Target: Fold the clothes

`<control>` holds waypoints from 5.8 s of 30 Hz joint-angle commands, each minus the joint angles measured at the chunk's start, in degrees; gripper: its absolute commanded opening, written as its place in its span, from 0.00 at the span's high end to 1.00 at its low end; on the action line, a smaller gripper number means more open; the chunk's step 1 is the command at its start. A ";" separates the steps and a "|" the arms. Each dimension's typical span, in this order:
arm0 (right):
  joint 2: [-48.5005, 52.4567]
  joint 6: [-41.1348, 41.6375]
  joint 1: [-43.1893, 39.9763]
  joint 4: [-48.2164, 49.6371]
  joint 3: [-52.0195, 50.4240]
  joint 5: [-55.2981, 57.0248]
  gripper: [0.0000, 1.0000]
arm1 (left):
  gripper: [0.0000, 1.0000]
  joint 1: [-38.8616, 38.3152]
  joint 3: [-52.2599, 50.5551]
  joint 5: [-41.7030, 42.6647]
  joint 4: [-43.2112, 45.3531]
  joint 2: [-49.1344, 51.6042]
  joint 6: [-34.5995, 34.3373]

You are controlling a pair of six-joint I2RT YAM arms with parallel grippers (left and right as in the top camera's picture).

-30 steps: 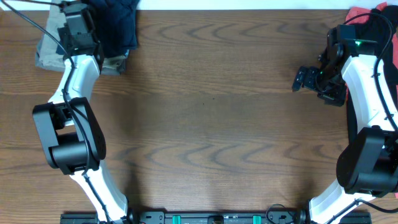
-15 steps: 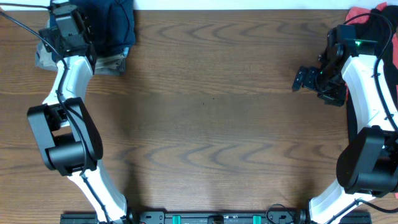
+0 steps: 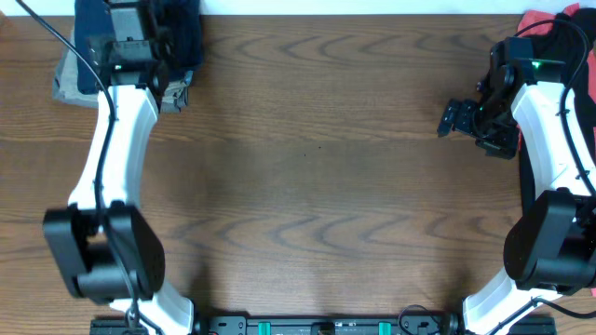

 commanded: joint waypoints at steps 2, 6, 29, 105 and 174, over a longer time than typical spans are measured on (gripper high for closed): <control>-0.37 -0.85 -0.44 -0.15 0.35 0.31 0.01 | 0.02 -2.01 0.48 14.36 -12.15 -5.60 -9.11; -0.37 -0.85 -0.44 -0.15 0.37 0.31 0.01 | 0.02 -2.12 -0.76 26.23 -20.11 -8.68 -9.84; -0.37 -0.85 -0.44 -0.15 0.37 0.31 0.01 | 0.02 -10.36 -19.32 37.09 -47.87 -53.55 -16.37; -0.37 -0.85 -0.44 -0.15 0.35 0.31 0.01 | 0.02 -1.18 -89.33 33.18 26.34 -101.66 -0.94; -37.94 -0.26 24.48 2.56 -4.09 9.29 0.01 | 0.02 -1.18 -89.31 33.18 24.00 -101.53 -0.94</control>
